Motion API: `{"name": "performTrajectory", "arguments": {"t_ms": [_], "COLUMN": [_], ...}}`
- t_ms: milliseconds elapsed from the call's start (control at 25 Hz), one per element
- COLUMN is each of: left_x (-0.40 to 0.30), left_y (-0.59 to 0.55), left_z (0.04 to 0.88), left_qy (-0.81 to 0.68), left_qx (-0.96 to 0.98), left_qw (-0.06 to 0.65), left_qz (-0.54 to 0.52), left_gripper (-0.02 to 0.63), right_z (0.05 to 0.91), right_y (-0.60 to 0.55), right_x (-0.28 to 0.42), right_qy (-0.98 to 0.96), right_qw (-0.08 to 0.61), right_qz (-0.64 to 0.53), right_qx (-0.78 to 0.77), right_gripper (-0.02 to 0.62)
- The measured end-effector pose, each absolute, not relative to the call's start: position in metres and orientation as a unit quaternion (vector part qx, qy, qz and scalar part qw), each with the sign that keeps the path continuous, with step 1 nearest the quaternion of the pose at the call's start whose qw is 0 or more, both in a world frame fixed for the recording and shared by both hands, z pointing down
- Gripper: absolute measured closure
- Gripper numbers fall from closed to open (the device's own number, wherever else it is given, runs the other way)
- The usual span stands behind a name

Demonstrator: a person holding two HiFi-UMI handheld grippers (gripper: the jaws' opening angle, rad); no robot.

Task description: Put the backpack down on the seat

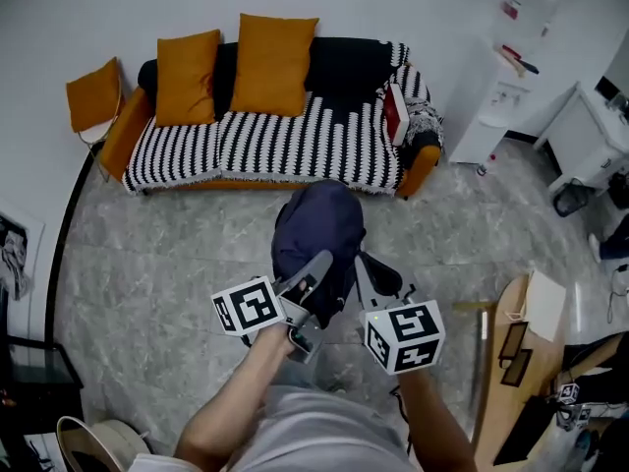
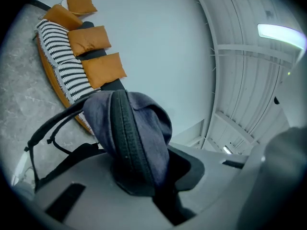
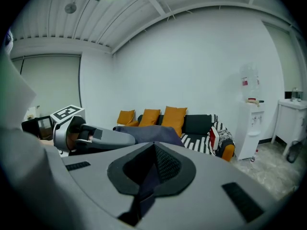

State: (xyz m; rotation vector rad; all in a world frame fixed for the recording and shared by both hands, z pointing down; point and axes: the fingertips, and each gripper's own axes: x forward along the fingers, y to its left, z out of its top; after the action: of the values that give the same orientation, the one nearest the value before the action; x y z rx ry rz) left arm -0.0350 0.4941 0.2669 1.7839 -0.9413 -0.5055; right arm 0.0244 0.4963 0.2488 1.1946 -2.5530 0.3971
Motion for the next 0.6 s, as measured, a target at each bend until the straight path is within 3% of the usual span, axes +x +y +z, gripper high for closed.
{"name": "performTrajectory", "arguments": {"t_ms": [600], "left_x": [-0.099], "left_y": [0.387], "left_z": [0.253], "left_qy": [-0.370], "left_qx": [0.745], "left_qw": [0.512], "left_qz": [-0.214], "left_gripper": [0.561], "right_z": [0.235], "right_y": [0.392], "right_x": [-0.042], "right_qy": [-0.883], "right_qw": [0.156], "right_qz": [0.132], "right_qx": [0.423], "right_gripper": [0.594]}}
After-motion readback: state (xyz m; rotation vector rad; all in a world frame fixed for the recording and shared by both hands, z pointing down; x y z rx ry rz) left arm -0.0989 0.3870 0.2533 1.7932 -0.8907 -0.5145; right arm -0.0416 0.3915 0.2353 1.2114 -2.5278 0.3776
